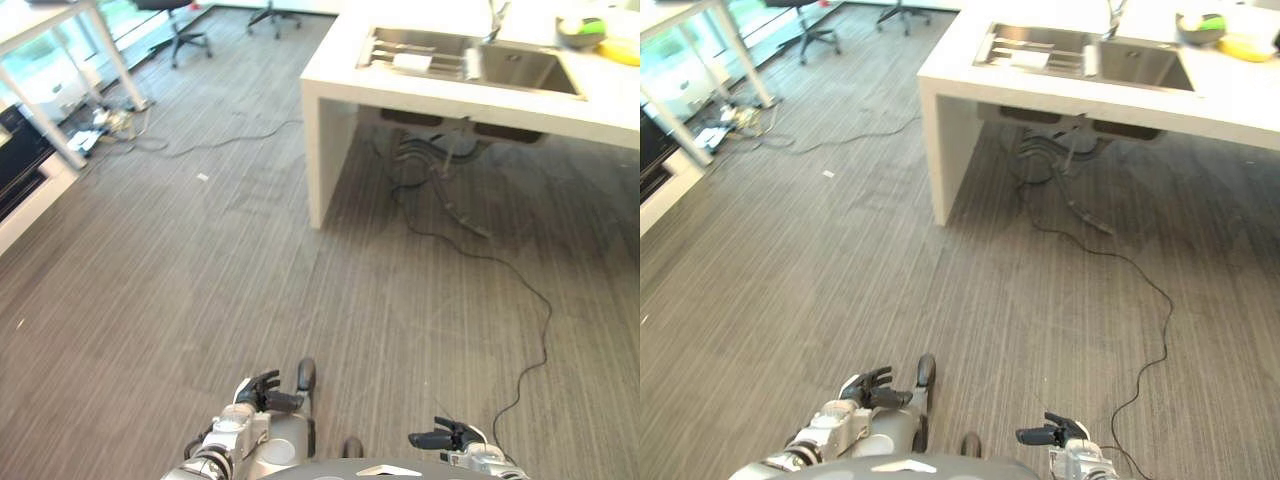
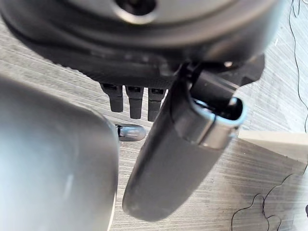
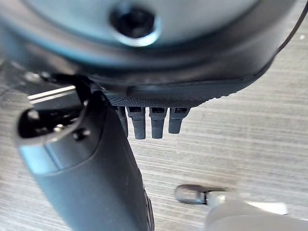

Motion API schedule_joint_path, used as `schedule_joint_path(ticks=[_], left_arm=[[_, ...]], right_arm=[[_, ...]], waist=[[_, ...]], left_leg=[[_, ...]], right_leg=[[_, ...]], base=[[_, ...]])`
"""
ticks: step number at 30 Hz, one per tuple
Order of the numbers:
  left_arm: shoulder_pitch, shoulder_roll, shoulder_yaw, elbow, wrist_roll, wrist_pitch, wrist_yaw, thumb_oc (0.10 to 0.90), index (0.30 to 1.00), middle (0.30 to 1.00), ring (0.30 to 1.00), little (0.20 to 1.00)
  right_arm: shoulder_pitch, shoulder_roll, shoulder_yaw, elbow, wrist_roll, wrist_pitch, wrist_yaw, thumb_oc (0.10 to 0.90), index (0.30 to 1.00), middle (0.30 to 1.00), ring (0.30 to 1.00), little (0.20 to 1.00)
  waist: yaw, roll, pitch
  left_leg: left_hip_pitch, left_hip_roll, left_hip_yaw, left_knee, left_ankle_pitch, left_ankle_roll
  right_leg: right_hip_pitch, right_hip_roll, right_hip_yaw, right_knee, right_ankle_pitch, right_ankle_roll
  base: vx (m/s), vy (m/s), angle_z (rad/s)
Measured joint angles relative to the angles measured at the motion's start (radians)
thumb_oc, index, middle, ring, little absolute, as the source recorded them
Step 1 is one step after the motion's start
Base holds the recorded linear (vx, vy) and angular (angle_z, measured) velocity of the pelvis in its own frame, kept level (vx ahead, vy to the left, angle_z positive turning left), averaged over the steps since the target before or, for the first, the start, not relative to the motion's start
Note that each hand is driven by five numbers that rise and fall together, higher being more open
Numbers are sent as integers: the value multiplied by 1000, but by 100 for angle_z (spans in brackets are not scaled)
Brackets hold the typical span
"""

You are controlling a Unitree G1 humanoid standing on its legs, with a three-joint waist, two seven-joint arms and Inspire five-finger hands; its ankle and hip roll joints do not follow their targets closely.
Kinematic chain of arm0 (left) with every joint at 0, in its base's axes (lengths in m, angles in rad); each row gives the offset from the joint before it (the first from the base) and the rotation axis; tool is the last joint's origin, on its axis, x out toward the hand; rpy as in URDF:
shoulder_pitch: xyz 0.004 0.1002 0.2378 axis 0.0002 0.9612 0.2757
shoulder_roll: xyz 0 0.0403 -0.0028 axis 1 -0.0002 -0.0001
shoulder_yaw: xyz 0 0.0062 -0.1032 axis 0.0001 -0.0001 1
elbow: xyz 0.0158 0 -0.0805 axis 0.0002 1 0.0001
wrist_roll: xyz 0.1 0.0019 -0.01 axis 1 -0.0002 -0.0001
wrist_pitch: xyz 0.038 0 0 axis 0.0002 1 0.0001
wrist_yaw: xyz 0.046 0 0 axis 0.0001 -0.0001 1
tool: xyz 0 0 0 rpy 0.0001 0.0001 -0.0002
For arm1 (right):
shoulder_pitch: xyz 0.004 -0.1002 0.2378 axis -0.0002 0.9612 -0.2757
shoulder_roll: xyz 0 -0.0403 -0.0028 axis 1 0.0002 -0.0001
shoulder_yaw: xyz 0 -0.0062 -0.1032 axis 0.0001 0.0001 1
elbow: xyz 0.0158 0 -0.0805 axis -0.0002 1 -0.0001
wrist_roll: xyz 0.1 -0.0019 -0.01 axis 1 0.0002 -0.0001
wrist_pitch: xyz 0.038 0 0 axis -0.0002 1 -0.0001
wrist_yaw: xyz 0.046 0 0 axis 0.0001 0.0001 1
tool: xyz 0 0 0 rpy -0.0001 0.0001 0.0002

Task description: Place the dishes in the dishwasher.

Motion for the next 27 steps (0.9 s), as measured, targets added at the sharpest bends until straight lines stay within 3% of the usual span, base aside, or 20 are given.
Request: schedule_joint_path(ticks=[1, 2, 3, 4, 6, 7, 8, 9, 10, 12, 14, 15, 17, 18, 21, 23, 24, 25, 26, 27], left_arm=[[0, 0, 0, 0, 0, 0, 0, 800, 900, 900, 900, 900], [25, -3, -1, -1, 0, 2, 1, 800, 900, 900, 900, 900], [45, -3, -10, -13, -2, 4, 1, 800, 900, 900, 900, 900], [85, 20, -27, -73, 1, 5, 1, 800, 900, 900, 900, 900], [114, 32, -50, -125, 0, 15, 0, 800, 900, 900, 900, 900], [119, 31, -58, -134, 0, 15, -1, 800, 900, 900, 900, 900], [123, 40, -71, -139, 0, 15, -6, 800, 900, 900, 900, 900], [119, 43, -78, -138, 0, 16, -4, 800, 900, 900, 900, 900], [114, 42, -85, -128, 1, 13, -1, 800, 900, 900, 900, 900], [82, 30, -91, -86, 0, 19, -1, 800, 900, 900, 900, 900], [86, 31, -59, -156, -15, 32, 9, 800, 900, 900, 900, 900], [87, 28, -9, -221, -48, 28, 24, 800, 900, 900, 900, 900], [33, 20, 97, -151, -86, -39, 38, 800, 900, 900, 900, 900], [-30, 22, 134, -78, -126, -35, 99, 800, 900, 900, 900, 900], [-51, 91, 115, -230, -212, -36, 197, 800, 900, 900, 900, 900], [11, 99, 85, -565, -236, -60, 250, 800, 900, 900, 900, 900], [8, 103, 50, -650, -234, -104, 252, 800, 900, 900, 900, 900], [-13, 89, 38, -681, -229, -152, 242, 800, 900, 900, 900, 900], [-31, 76, 31, -698, -202, -170, 250, 800, 900, 900, 900, 900], [-32, 80, 33, -735, -184, -170, 265, 800, 900, 900, 900, 900]], right_arm=[[0, 0, 0, 0, 0, 0, 0, 800, 900, 900, 900, 900], [16, 1, 17, -2, 0, 0, -1, 800, 900, 900, 900, 900], [35, 9, 33, -7, 0, 4, -2, 800, 900, 900, 900, 900], [50, 33, 37, -19, 0, 10, -1, 800, 900, 900, 900, 900], [56, 43, 35, -71, 0, 15, 3, 800, 900, 900, 900, 900], [58, 43, 36, -87, -1, 15, 2, 800, 900, 900, 900, 900], [65, 52, 35, -112, -1, 8, -1, 800, 900, 900, 900, 900], [57, 57, 29, -119, -1, 8, -1, 800, 900, 900, 900, 900], [45, 60, 22, -116, -1, 6, 0, 800, 900, 900, 900, 900], [11, 57, -8, -120, 0, -1, -2, 800, 900, 900, 900, 900], [-10, 40, -9, -129, 0, -17, -5, 800, 900, 900, 900, 900], [-13, 36, -11, -138, 0, -21, -5, 800, 900, 900, 900, 900], [-9, 37, -37, -152, 9, -11, 1, 800, 900, 900, 900, 900], [-16, 38, -33, -115, 13, -23, -7, 800, 900, 900, 900, 900], [9, 66, -41, -100, 57, -45, -23, 800, 900, 900, 900, 900], [50, 69, -63, -125, 80, -42, -28, 800, 900, 900, 900, 900], [62, 66, -58, -122, 77, -43, -32, 800, 900, 900, 900, 900], [61, 58, -42, -114, 77, -39, -40, 800, 900, 900, 900, 900], [66, 44, -29, -101, 68, -35, -41, 800, 900, 900, 900, 900], [65, 27, -14, -89, 53, -32, -40, 800, 900, 900, 900, 900]], waist=[[0, 0, 0], [-16, 0, -21], [-29, -5, -47], [-44, -29, -62], [-72, -24, -62], [-78, -26, -63], [-82, -36, -69], [-84, -47, -71], [-84, -43, -65], [-106, 3, -40], [-110, 52, -14], [-115, 52, -3], [-134, 42, 4], [-141, 31, -2], [-196, -44, -24], [-196, -40, -33], [-190, -43, -39], [-193, -37, -48], [-203, -26, -72], [-208, 12, -105]], left_leg=[[0, 0, 0, 0, 0, 0], [27, -14, 14, 30, -26, 43], [76, -33, 11, -18, 24, 125], [141, -44, 19, -78, 30, 172], [180, -37, 13, -75, -2, 179], [190, -40, 10, -74, -10, 182], [218, -58, 3, -68, -31, 195], [239, -73, -11, -60, -61, 205], [256, -77, -25, -52, -77, 223], [299, -48, -50, -50, -98, 250], [330, -29, -61, -53, -139, 258], [343, -37, -71, -57, -130, 215], [382, -48, -96, -61, -179, 216], [386, -53, -98, -44, -201, 212], [441, -65, -158, -17, -312, 167], [514, -19, -180, -37, -338, 119], [553, -4, -196, -29, -355, 91], [561, 16, -191, 20, -366, 54], [570, 33, -184, 61, -351, 24], [575, 67, -180, 81, -323, 2]], right_leg=[[0, 0, 0, 0, 0, 0], [27, -10, -15, 1, -22, 37], [37, -22, -14, 28, -56, 56], [3, -30, -13, 187, -120, 137], [-153, -24, 1, 557, -155, 241], [-187, -26, -1, 643, -146, 278], [-264, -46, 2, 815, -137, 343], [-310, -53, 8, 908, -98, 369], [-353, -55, 5, 1006, -67, 366], [-435, -44, -48, 1123, -67, 359], [-518, -69, -109, 1057, -75, 345], [-536, -94, -124, 929, -87, 319], [-564, -113, -122, 722, -81, 309], [-551, -116, -144, 491, -74, 289], [-586, -164, -97, 109, -14, 263], [-579, -137, -82, 196, 5, 259], [-541, -116, -49, 202, 83, 222], [-506, -94, -28, 205, 194, 144], [-483, -78, -33, 215, 278, 101], [-474, -40, -41, 229, 239, 89]], base=[[275, 122, -50], [184, 89, -6], [382, 204, -16], [265, 155, -7], [199, 121, 0], [183, 116, 22], [226, 144, 30], [286, 155, 33], [248, 119, 31], [350, 72, 35], [380, -13, 26], [492, -68, 32], [439, -79, 33], [522, -141, 26], [686, -202, 63], [304, -91, 68], [297, -132, 60], [419, -179, 58], [352, -162, 21], [343, -140, -24]])
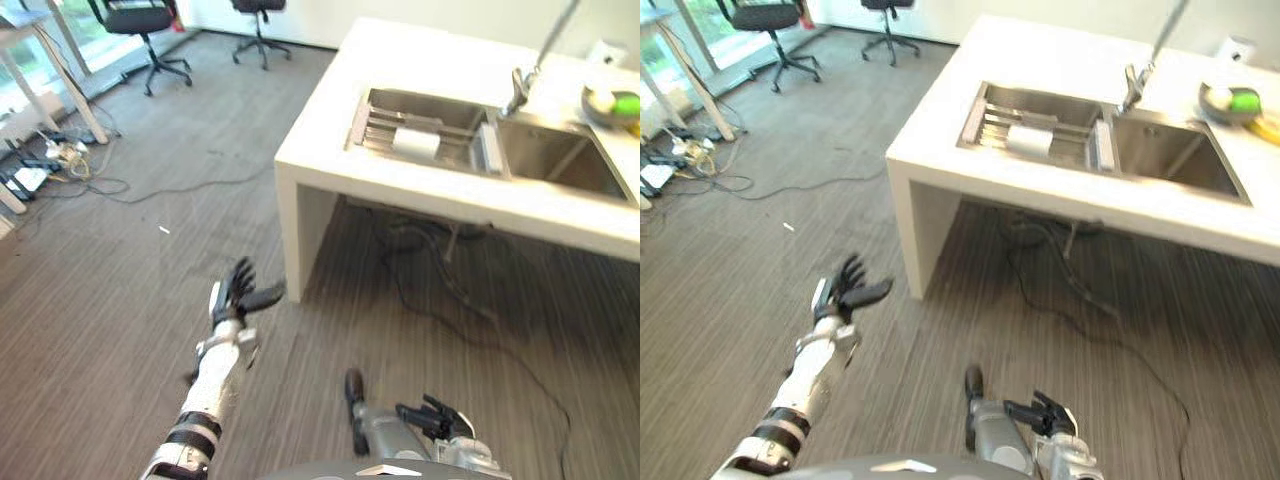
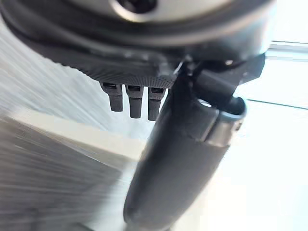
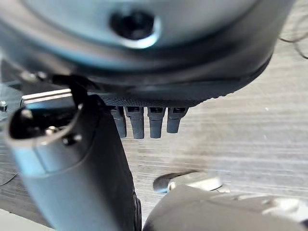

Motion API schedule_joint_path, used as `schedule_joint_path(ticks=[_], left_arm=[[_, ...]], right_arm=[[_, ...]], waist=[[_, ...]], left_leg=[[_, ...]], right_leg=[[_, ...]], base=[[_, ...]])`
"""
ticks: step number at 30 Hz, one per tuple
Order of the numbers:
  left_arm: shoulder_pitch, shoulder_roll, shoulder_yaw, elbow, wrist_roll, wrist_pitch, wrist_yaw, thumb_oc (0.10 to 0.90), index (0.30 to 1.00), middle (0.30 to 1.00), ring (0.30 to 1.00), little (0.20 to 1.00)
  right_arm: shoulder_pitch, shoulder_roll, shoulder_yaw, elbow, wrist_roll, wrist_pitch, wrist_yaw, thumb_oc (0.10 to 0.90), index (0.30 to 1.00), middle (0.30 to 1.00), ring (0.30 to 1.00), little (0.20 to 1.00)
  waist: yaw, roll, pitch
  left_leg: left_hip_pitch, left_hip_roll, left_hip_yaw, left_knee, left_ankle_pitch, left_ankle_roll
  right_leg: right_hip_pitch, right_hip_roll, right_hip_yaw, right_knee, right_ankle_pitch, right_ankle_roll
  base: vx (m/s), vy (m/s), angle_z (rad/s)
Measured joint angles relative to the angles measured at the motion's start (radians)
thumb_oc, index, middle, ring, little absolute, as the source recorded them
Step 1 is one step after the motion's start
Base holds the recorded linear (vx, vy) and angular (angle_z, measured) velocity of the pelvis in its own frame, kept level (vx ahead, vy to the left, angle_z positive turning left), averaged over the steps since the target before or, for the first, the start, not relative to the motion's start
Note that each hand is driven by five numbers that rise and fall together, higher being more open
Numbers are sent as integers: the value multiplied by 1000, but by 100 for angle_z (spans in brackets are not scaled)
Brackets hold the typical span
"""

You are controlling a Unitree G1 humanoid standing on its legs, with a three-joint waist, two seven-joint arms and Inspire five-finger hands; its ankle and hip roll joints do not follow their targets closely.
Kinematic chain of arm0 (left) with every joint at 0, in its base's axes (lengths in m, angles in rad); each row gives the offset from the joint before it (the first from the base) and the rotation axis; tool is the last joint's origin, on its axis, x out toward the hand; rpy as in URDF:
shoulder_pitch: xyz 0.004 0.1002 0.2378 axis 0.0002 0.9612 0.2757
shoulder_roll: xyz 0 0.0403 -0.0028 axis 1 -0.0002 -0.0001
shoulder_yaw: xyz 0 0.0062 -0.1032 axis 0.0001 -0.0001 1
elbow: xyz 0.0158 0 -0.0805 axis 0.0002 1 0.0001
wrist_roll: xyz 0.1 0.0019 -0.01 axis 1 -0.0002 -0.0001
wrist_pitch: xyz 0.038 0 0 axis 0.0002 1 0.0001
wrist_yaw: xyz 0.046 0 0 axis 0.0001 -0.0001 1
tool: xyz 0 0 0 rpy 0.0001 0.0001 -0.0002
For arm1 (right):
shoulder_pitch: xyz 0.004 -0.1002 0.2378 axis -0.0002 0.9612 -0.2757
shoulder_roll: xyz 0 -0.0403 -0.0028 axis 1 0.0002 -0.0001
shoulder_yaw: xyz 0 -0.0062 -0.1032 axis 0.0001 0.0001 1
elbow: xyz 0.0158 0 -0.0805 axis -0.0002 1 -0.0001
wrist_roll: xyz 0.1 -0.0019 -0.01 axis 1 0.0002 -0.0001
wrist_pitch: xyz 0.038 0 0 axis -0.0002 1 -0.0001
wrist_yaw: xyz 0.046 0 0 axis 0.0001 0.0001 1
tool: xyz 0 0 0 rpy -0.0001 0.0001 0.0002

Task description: Place the dishes in the dishwasher.

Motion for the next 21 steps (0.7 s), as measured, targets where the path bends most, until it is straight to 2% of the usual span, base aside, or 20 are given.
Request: schedule_joint_path(ticks=[1, 2, 3, 5, 6, 7, 8, 9, 10, 11, 12, 13, 14, 15, 16, 17, 18, 19, 20, 21], left_arm=[[-8, 60, 29, -147, 72, 3, 46, 800, 900, 900, 900, 900], [-8, 60, 29, -147, 72, 3, 46, 800, 900, 900, 900, 900], [-41, 92, 76, -264, 144, -32, 69, 800, 900, 900, 900, 900], [-41, 92, 76, -264, 144, -32, 69, 800, 900, 900, 900, 900], [-149, 97, 106, -356, 197, -70, 93, 800, 900, 900, 900, 900], [-149, 97, 106, -356, 197, -70, 93, 800, 900, 900, 900, 900], [-167, 99, 115, -455, 230, -79, 104, 800, 900, 900, 900, 900], [-168, 100, 119, -616, 267, -106, 111, 800, 900, 900, 900, 900], [-169, 98, 120, -715, 280, -135, 113, 800, 900, 900, 900, 900], [-169, 98, 120, -715, 280, -135, 113, 800, 900, 900, 900, 900], [-172, 88, 120, -751, 307, -183, 114, 800, 900, 900, 900, 900], [-172, 88, 120, -751, 307, -183, 114, 800, 900, 900, 900, 900], [-131, 121, 119, -707, 326, -195, 116, 800, 900, 900, 900, 900], [-112, 136, 118, -698, 334, -190, 106, 800, 900, 900, 900, 900], [-85, 157, 110, -697, 337, -175, 90, 800, 900, 900, 900, 900], [-60, 178, 81, -692, 340, -167, 70, 800, 900, 900, 900, 900], [-57, 190, 47, -672, 343, -160, 46, 800, 900, 900, 900, 900], [-70, 205, -11, -637, 349, -130, -4, 800, 900, 900, 900, 900], [-66, 238, -36, -629, 346, -114, -21, 800, 900, 900, 900, 900], [-66, 250, -48, -603, 340, -100, -56, 800, 900, 900, 900, 900]], right_arm=[[-15, -16, 33, -12, -21, -1, 5, 800, 900, 900, 900, 900], [-15, -16, 33, -12, -21, -1, 5, 800, 900, 900, 900, 900], [-14, -18, 53, -4, -24, -2, 6, 800, 900, 900, 900, 900], [-14, -18, 53, -4, -24, -2, 6, 800, 900, 900, 900, 900], [-9, -25, 49, -3, -43, 10, 9, 800, 900, 900, 900, 900], [-9, -25, 49, -3, -43, 10, 9, 800, 900, 900, 900, 900], [0, -27, 50, -7, -53, 8, 11, 800, 900, 900, 900, 900], [-29, -35, 51, -13, -54, 13, 14, 800, 900, 900, 900, 900], [-65, -38, 51, -14, -55, 16, 21, 800, 900, 900, 900, 900], [-65, -38, 51, -14, -55, 16, 21, 800, 900, 900, 900, 900], [-106, -36, 55, -4, -57, 13, 18, 800, 900, 900, 900, 900], [-106, -36, 55, -4, -57, 13, 18, 800, 900, 900, 900, 900], [-123, -72, 78, 14, -72, -9, 19, 800, 900, 900, 900, 900], [-119, -72, 85, 12, -88, -13, 19, 800, 900, 900, 900, 900], [-100, -67, 100, 4, -97, -23, 20, 800, 900, 900, 900, 900], [-64, -60, 117, -14, -99, -30, 24, 800, 900, 900, 900, 900], [-32, -46, 127, -19, -102, -30, 30, 800, 900, 900, 900, 900], [-5, -15, 129, -6, -102, 1, 34, 800, 900, 900, 900, 900], [1, -7, 129, 4, -109, 12, 47, 800, 900, 900, 900, 900], [7, -11, 119, 1, -120, 7, 46, 800, 900, 900, 900, 900]], waist=[[-5, 19, -10], [-5, 19, -10], [-10, -3, -6], [-10, -3, -6], [-13, -31, -1], [-13, -31, -1], [-12, -47, 3], [30, -57, 21], [69, -88, 60], [69, -88, 60], [129, -138, 108], [129, -138, 108], [140, -65, 91], [130, -40, 87], [119, -26, 83], [112, -13, 72], [105, 4, 51], [62, -7, 47], [78, -20, 38], [60, -24, 35]], left_leg=[[-34, 18, -9, 109, 68, -56], [-34, 18, -9, 109, 68, -56], [-95, 7, -18, 243, 64, -117], [-95, 7, -18, 243, 64, -117], [-207, -21, -28, 431, 211, -137], [-207, -21, -28, 431, 211, -137], [-310, -12, -21, 682, 362, -155], [-520, -35, 3, 974, 323, -112], [-644, -75, 21, 1026, 267, -35], [-644, -75, 21, 1026, 267, -35], [-711, -98, 122, 828, 180, 40], [-711, -98, 122, 828, 180, 40], [-696, -136, 130, 269, 177, 55], [-674, -142, 126, 191, 204, 58], [-648, -158, 132, 179, 255, 73], [-609, -169, 132, 186, 363, 122], [-571, -159, 141, 165, 342, 196], [-490, -138, 96, 42, 321, 228], [-442, -135, 103, -50, 333, 209], [-411, -145, 104, -112, 350, 205]], right_leg=[[38, 38, 6, -24, -23, -27], [38, 38, 6, -24, -23, -27], [94, 38, 10, -68, -21, -39], [94, 38, 10, -68, -21, -39], [168, 29, -11, -47, -125, -66], [168, 29, -11, -47, -125, -66], [244, 41, -17, -77, -162, -92], [264, 43, 7, -86, -184, -127], [282, 30, 29, -70, -203, -140], [282, 30, 29, -70, -203, -140], [337, -11, 76, -104, -199, -118], [337, -11, 76, -104, -199, -118], [466, 23, 90, -201, -202, -77], [502, 41, 95, -210, -214, -75], [549, 54, 101, -218, -235, -66], [593, 77, 107, -208, -267, -30], [598, 111, 103, -162, -301, 16], [517, 125, 86, 20, -380, 75], [462, 91, 83, 73, -430, 71], [414, 48, 89, 44, -428, 79]], base=[[217, -94, -41], [332, -186, -34], [228, -134, -7], [165, -99, 8], [101, -64, 23], [404, -202, 40], [463, -176, 8], [575, -167, -3], [273, -29, -20], [233, 26, -55], [121, 17, -45], [234, 35, -82], [135, 30, -49], [140, 32, -63], [27, 13, -42], [37, -1, -29], [91, 46, 26], [93, 46, 0], [79, 79, -5], [20, 29, -46]])
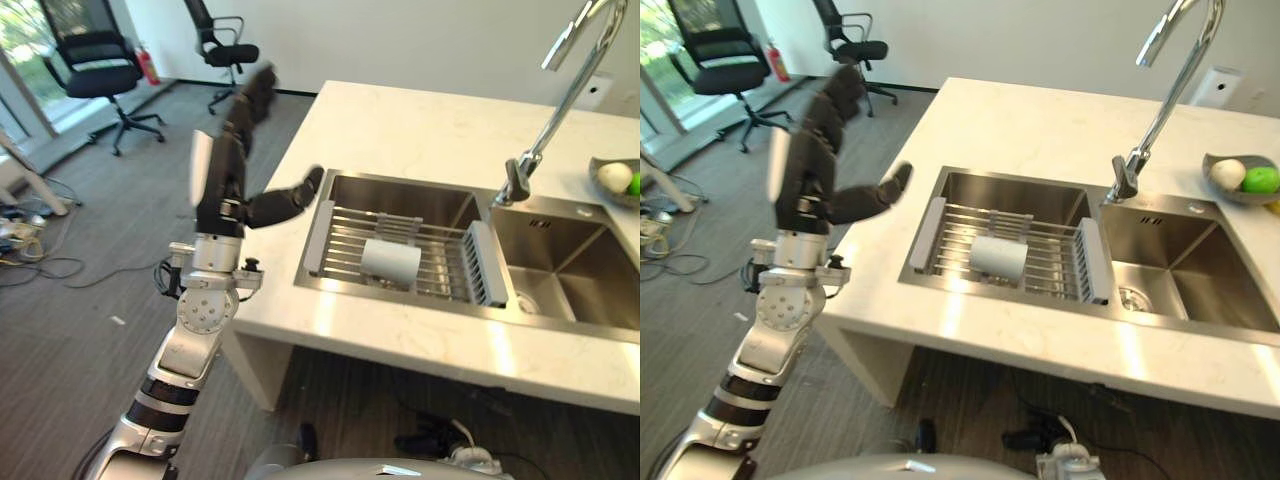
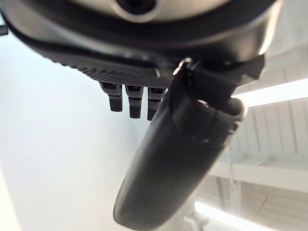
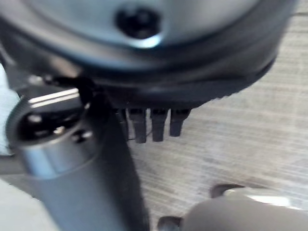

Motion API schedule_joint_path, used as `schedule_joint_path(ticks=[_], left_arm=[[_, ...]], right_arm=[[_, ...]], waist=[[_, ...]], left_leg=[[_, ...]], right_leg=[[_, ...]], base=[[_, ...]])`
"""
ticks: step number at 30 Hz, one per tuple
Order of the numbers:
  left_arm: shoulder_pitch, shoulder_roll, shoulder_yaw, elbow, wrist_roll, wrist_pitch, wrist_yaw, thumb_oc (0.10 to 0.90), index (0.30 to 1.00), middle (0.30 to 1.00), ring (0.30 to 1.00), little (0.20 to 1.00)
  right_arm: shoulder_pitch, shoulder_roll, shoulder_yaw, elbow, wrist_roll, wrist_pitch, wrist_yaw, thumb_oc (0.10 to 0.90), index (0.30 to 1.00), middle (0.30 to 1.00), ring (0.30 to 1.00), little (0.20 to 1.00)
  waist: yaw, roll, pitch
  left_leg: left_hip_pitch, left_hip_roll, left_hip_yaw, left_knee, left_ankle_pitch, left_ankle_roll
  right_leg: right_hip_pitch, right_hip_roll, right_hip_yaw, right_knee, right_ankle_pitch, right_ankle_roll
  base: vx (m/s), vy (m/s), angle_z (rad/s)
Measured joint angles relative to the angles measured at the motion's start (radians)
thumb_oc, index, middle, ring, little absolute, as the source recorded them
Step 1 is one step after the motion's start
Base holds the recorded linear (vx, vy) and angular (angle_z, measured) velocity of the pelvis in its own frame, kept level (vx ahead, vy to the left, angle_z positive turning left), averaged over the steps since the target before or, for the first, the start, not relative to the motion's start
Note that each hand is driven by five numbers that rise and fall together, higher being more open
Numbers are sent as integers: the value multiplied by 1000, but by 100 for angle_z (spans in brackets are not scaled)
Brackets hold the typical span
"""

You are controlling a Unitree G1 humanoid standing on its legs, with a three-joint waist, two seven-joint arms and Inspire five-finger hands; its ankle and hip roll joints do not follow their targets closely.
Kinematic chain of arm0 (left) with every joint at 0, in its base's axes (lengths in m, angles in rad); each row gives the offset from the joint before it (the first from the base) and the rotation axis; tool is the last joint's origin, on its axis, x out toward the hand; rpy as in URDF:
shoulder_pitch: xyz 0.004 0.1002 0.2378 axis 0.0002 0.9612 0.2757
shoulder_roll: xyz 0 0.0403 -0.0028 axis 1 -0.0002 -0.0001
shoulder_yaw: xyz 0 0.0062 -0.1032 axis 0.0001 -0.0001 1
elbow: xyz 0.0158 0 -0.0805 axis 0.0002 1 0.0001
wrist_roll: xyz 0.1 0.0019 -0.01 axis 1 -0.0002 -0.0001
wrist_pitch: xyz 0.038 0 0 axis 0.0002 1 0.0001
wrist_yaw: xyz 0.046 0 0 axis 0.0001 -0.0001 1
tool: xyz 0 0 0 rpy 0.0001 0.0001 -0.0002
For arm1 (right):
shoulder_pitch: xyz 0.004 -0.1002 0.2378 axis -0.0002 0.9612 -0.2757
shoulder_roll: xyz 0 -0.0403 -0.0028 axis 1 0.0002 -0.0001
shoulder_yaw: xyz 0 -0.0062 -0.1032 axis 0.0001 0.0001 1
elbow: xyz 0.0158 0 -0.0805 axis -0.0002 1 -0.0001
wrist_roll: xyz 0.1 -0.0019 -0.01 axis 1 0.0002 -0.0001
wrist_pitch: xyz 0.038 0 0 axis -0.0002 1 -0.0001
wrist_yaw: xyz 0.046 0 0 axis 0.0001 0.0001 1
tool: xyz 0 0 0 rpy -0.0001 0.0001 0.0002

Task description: Place the dishes in the dishwasher.

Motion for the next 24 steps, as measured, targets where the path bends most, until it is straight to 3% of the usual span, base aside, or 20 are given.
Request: schedule_joint_path(ticks=[3, 6, 7, 8, 9, 10, 11, 12, 13, 14, 15, 16, 17, 18, 19, 20, 21, 22, 23, 24], left_arm=[[3, 8, -14, 27, -2, 28, -59, 800, 900, 900, 900, 900], [-1, 48, -59, 22, -3, 41, -116, 800, 900, 900, 900, 900], [-5, 51, -73, 27, -3, 42, -140, 800, 900, 900, 900, 900], [-5, 51, -73, 27, -3, 42, -140, 800, 900, 900, 900, 900], [-17, 67, -87, 28, -4, 44, -151, 800, 900, 900, 900, 900], [-17, 67, -87, 28, -4, 44, -151, 800, 900, 900, 900, 900], [-37, 115, -75, 31, -4, 52, -153, 800, 900, 900, 900, 900], [-37, 115, -75, 31, -4, 52, -153, 800, 900, 900, 900, 900], [-39, 141, -75, 57, -1, 64, -170, 800, 900, 900, 900, 900], [-39, 141, -75, 57, -1, 64, -170, 800, 900, 900, 900, 900], [-17, 131, -56, 64, -1, 66, -173, 800, 900, 900, 900, 900], [-17, 131, -56, 64, -1, 66, -173, 800, 900, 900, 900, 900], [56, 122, -4, 50, -3, 67, -175, 800, 900, 900, 900, 900], [105, 130, 33, 20, -5, 66, -173, 800, 900, 900, 900, 900], [117, 130, 45, 14, -9, 65, -167, 800, 900, 900, 900, 900], [126, 99, 56, 19, -9, 64, -165, 800, 900, 900, 900, 900], [142, 70, 39, 28, -17, 67, -173, 800, 900, 900, 900, 900], [142, 70, 39, 28, -17, 67, -173, 800, 900, 900, 900, 900], [202, 56, 38, 7, -21, 61, -188, 800, 900, 900, 900, 900], [200, 55, 22, 2, -21, 58, -192, 800, 900, 900, 900, 900]], right_arm=[[11, 0, -30, -2, -10, 0, -5, 800, 900, 900, 900, 900], [40, 5, -31, -13, -11, -3, -4, 800, 900, 900, 900, 900], [34, 3, -31, -13, -11, -3, 1, 800, 900, 900, 900, 900], [34, 3, -31, -13, -11, -3, 1, 800, 900, 900, 900, 900], [6, 7, -29, -21, -13, -4, 4, 800, 900, 900, 900, 900], [6, 7, -29, -21, -13, -4, 4, 800, 900, 900, 900, 900], [-87, 13, -27, 12, -16, -4, 3, 800, 900, 900, 900, 900], [-87, 13, -27, 12, -16, -4, 3, 800, 900, 900, 900, 900], [-123, 2, -28, 7, -24, -6, 0, 800, 900, 900, 900, 900], [-123, 2, -28, 7, -24, -6, 0, 800, 900, 900, 900, 900], [-127, -2, -29, 13, -53, -5, -2, 800, 900, 900, 900, 900], [-127, -2, -29, 13, -53, -5, -2, 800, 900, 900, 900, 900], [-101, 8, -31, 13, -64, -1, 9, 800, 900, 900, 900, 900], [-79, 12, -28, 1, -79, -5, 12, 800, 900, 900, 900, 900], [-66, 11, -28, -8, -92, -10, 17, 800, 900, 900, 900, 900], [-69, -9, -28, -10, -93, -7, 21, 800, 900, 900, 900, 900], [-44, -40, -16, -9, -97, 8, 19, 800, 900, 900, 900, 900], [-44, -40, -16, -9, -97, 8, 19, 800, 900, 900, 900, 900], [-10, -83, 14, 0, -114, 18, 18, 800, 900, 900, 900, 900], [19, -101, 13, 23, -130, 29, 18, 800, 900, 900, 900, 900]], waist=[[-32, 3, -3], [-40, -6, -18], [-48, 3, -12], [-48, 3, -12], [-34, -1, -16], [-34, -1, -16], [22, 3, 16], [22, 3, 16], [20, 10, 26], [20, 10, 26], [53, 29, 34], [53, 29, 34], [128, 30, 29], [159, 13, 20], [192, -1, 2], [186, 35, 6], [174, 85, -6], [174, 85, -6], [184, 126, -28], [186, 118, -26]], left_leg=[[36, -2, 0, -43, 1, -4], [54, -1, 2, -42, -22, -21], [49, 16, 0, -42, -22, -22], [49, 16, 0, -42, -22, -22], [-2, 48, 28, -3, -26, -35], [-2, 48, 28, -3, -26, -35], [-45, 92, 93, 42, -43, -37], [-45, 92, 93, 42, -43, -37], [-60, 99, 107, 74, -44, -38], [-60, 99, 107, 74, -44, -38], [-38, 127, 151, 65, -30, -58], [-38, 127, 151, 65, -30, -58], [-28, 160, 169, 74, 3, -102], [-47, 170, 169, 79, 32, -132], [-83, 181, 162, 78, 62, -160], [-107, 209, 127, 72, 90, -176], [-118, 236, 102, 46, 140, -186], [-118, 236, 102, 46, 140, -186], [-114, 263, 101, 46, 122, -214], [-126, 236, 99, 57, 148, -219]], right_leg=[[-44, -39, -15, -16, 58, 22], [21, -49, 8, -131, 116, 18], [-33, -27, 45, -40, 107, 28], [-33, -27, 45, -40, 107, 28], [-104, -17, 55, 18, 87, 122], [-104, -17, 55, 18, 87, 122], [-153, -107, -141, 49, 38, 96], [-153, -107, -141, 49, 38, 96], [-115, -231, -258, 88, 23, 118], [-115, -231, -258, 88, 23, 118], [-73, -322, -314, 258, -4, 164], [-73, -322, -314, 258, -4, 164], [7, -345, -246, 384, 3, 192], [80, -313, -209, 194, -11, 185], [167, -283, -242, -27, -43, 144], [210, -226, -272, -123, -34, 88], [192, -182, -281, -116, -30, 66], [192, -182, -281, -116, -30, 66], [162, -129, -258, -102, -22, 22], [131, -111, -275, -85, -16, 7]], base=[[15, 51, -1], [-142, -61, -10], [-280, -156, -16], [-233, -149, -42], [-61, -33, -33], [-217, -89, -136], [-156, -56, -103], [-264, -97, -129], [-108, -41, -26], [-280, -231, -49], [-173, -191, -23], [-353, -408, -70], [-180, -222, -71], [-316, -382, -78], [-210, -258, -18], [-296, -331, 48], [-160, -171, 56], [-89, -85, 30], [-234, -125, 13], [-355, -189, 29]])
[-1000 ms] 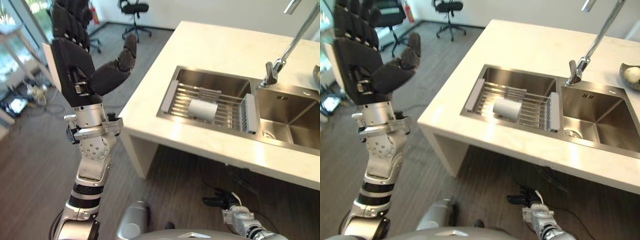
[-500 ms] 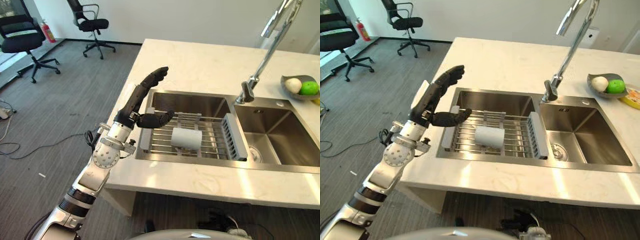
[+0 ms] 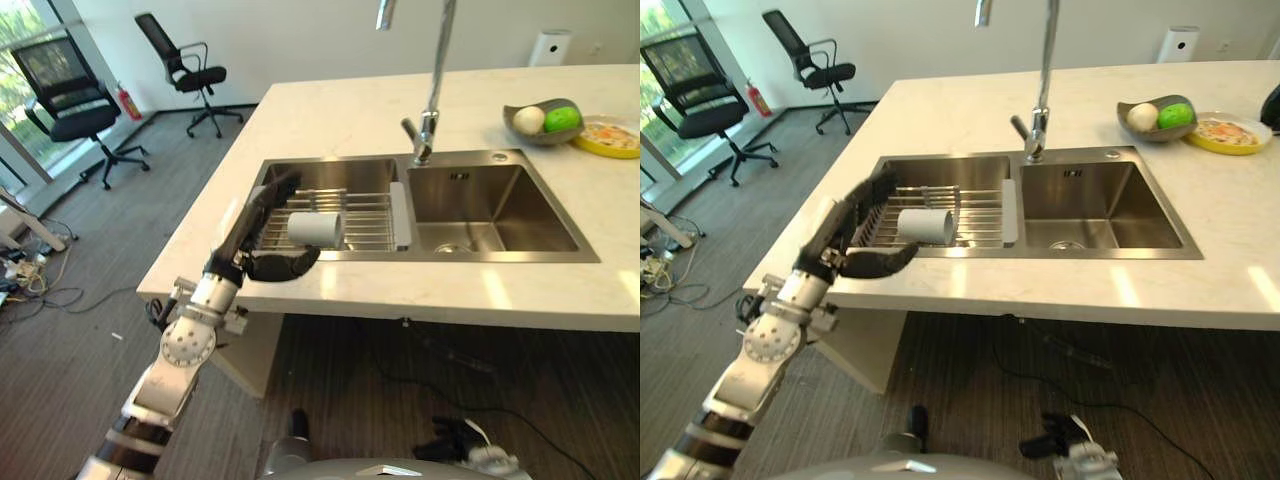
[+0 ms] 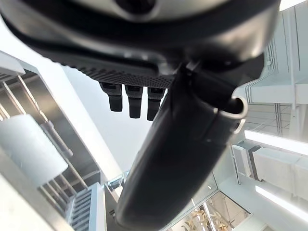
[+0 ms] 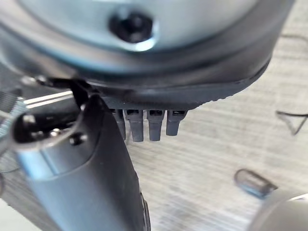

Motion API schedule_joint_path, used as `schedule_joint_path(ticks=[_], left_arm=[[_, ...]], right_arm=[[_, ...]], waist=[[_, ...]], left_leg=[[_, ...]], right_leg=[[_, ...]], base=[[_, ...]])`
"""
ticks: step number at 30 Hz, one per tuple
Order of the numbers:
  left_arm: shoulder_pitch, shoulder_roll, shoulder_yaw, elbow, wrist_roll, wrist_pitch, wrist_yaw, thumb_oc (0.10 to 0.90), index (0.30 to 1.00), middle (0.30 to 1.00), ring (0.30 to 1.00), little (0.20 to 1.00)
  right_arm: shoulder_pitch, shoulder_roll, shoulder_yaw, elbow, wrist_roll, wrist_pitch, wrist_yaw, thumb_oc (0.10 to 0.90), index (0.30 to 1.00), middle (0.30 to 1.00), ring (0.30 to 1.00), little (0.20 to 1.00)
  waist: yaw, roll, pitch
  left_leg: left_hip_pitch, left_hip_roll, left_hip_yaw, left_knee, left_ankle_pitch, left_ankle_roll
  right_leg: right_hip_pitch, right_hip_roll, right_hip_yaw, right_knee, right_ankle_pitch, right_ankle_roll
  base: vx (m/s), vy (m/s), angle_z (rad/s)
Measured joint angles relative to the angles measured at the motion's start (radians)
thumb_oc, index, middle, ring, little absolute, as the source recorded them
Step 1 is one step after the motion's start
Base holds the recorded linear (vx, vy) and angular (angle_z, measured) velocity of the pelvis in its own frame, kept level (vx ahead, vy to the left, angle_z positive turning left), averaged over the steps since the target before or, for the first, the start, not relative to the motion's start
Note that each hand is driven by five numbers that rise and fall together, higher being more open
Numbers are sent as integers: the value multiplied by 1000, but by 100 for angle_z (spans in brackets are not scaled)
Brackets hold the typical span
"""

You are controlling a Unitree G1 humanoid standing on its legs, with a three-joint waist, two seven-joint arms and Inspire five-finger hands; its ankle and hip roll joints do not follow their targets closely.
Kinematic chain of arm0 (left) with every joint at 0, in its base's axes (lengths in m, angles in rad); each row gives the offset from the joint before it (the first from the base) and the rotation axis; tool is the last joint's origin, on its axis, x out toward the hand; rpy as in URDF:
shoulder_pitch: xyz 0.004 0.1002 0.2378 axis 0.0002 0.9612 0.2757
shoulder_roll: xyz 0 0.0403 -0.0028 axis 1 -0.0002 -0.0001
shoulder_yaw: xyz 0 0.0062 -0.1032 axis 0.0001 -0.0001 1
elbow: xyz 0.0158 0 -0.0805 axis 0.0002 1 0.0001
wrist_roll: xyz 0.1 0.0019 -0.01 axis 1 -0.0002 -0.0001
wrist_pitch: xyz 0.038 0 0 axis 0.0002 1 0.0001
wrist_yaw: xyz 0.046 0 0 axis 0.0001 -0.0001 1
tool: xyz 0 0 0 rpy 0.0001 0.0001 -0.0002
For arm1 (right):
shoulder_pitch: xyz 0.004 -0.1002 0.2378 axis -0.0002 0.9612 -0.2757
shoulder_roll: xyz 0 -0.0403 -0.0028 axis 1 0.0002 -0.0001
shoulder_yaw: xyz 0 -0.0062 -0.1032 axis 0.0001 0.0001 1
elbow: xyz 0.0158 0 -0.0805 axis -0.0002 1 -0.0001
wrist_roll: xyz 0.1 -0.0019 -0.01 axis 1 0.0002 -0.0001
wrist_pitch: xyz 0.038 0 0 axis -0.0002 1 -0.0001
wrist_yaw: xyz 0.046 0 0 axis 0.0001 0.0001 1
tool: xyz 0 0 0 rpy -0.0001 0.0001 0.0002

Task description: Place the dishes in the dishwasher.

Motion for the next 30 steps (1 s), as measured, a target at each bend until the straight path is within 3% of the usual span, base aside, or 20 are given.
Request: schedule_joint_path(ticks=[1, 3, 4, 5, 6, 7, 8, 11, 13, 17, 19, 23, 26, 27, 28, 29, 30], left_arm=[[-12, 3, 0, 1, 1, 0, 1, 800, 900, 900, 900, 900], [-17, 6, 2, 5, 20, 9, 15, 800, 900, 900, 900, 900], [-17, 19, 0, 11, 40, 14, 17, 800, 900, 900, 900, 900], [-17, 38, -5, 34, 68, 21, 17, 800, 900, 900, 900, 900], [-23, 64, -10, 56, 87, 34, 17, 800, 900, 900, 900, 900], [-74, 87, -30, 93, 127, 48, 22, 800, 900, 900, 900, 900], [-161, 95, -55, 140, 160, 55, 25, 800, 900, 900, 900, 900], [-338, 106, -87, 184, 225, 61, 36, 800, 900, 900, 900, 900], [-431, 107, -108, 230, 240, 62, 46, 800, 900, 900, 900, 900], [-511, 105, -147, 251, 262, 81, 69, 800, 900, 900, 900, 900], [-513, 107, -159, 258, 295, 85, 69, 800, 900, 900, 900, 900], [-519, 119, -186, 263, 358, 103, 70, 800, 900, 900, 900, 900], [-591, 131, -265, 295, 412, 119, 70, 800, 900, 900, 900, 900], [-618, 139, -292, 300, 422, 120, 71, 800, 900, 900, 900, 900], [-639, 152, -333, 305, 456, 119, 69, 800, 900, 900, 900, 900], [-639, 154, -339, 305, 457, 119, 69, 800, 900, 900, 900, 900], [-639, 155, -346, 307, 458, 117, 69, 800, 900, 900, 900, 900]], right_arm=[[1, -6, -2, 24, 0, 6, 2, 800, 900, 900, 900, 900], [0, -16, -6, 48, 1, 6, -4, 800, 900, 900, 900, 900], [0, -22, -4, 54, 1, 7, -5, 800, 900, 900, 900, 900], [0, -31, -4, 55, 1, 7, -4, 800, 900, 900, 900, 900], [4, -31, -6, 49, 1, 5, -9, 800, 900, 900, 900, 900], [31, -33, -29, 29, 1, -5, -9, 800, 900, 900, 900, 900], [40, -23, -46, 10, 2, -16, -8, 800, 900, 900, 900, 900], [25, -23, -42, 22, 2, 8, -12, 800, 900, 900, 900, 900], [19, -4, -42, 25, 2, 12, -5, 800, 900, 900, 900, 900], [-6, 21, -42, 13, 3, 7, -2, 800, 900, 900, 900, 900], [-12, 22, -43, 0, 3, 7, -2, 800, 900, 900, 900, 900], [-33, 18, -41, -46, 3, 6, -1, 800, 900, 900, 900, 900], [-43, 25, -47, -70, 12, -1, -2, 800, 900, 900, 900, 900], [-45, 33, -59, -72, 35, -10, -2, 800, 900, 900, 900, 900], [-62, 39, -58, -96, 43, -27, 1, 800, 900, 900, 900, 900], [-68, 41, -55, -97, 42, -30, 2, 800, 900, 900, 900, 900], [-80, 45, -38, -98, 41, -32, 6, 800, 900, 900, 900, 900]], waist=[[-3, 5, 1], [-10, -4, 12], [-13, -16, 18], [-25, -46, 23], [-42, -88, 16], [-79, -122, 10], [-111, -133, 14], [-168, -86, 6], [-173, -83, 10], [-185, -57, 16], [-187, -48, 16], [-190, -28, 21], [-216, -25, 42], [-218, -40, 58], [-240, -43, 74], [-245, -47, 74], [-257, -54, 77]], left_leg=[[-33, 9, -18, -1, 87, -16], [-89, 27, -109, 9, 180, 85], [-91, 13, -177, 4, 206, 116], [-81, -21, -220, 37, 156, 67], [-59, -72, -172, 111, 20, -22], [-29, -92, -43, 144, -97, -22], [19, -94, 53, 114, -163, -1], [224, -82, 30, -87, -178, -6], [236, -78, -6, -100, -187, 11], [241, -96, 9, -101, -209, 44], [245, -104, 14, -101, -215, 54], [234, -139, 43, -104, -233, 84], [233, -149, 40, -107, -255, 114], [244, -158, 38, -107, -258, 121], [254, -163, 2, -106, -252, 146], [253, -164, -5, -106, -252, 147], [250, -163, -22, -107, -251, 145]], right_leg=[[-27, 24, -5, 16, 5, -10], [-78, 48, 0, 59, 12, -44], [-85, 48, -3, 61, 12, -80], [-95, 22, -10, 55, 26, -99], [-94, -13, -2, 24, 54, -100], [-73, -34, -17, -35, 94, -89], [-47, -35, -50, -78, 117, -86], [-81, 23, -54, -86, 145, -76], [-91, 29, -45, -79, 152, -66], [-81, 9, -27, -115, 190, -21], [-83, -2, -23, -103, 194, -17], [-175, -47, 0, 48, 157, 13], [-329, -93, 13, 381, 145, 62], [-382, -108, 48, 493, 167, 83], [-475, -75, 159, 620, 144, 121], [-485, -64, 175, 613, 130, 124], [-484, -37, 208, 529, 113, 118]], base=[[-446, -220, 49], [-265, -118, 18], [-175, -51, -4], [-86, 1, -16], [-47, 16, 0], [-2, 21, 43], [-5, 16, 68], [6, 33, 20], [24, 43, -10], [45, 132, -12], [1, 139, -4], [8, 195, -15], [107, 137, 12], [196, 52, 27], [210, -9, 25], [172, -31, 40], [178, -117, 52]])
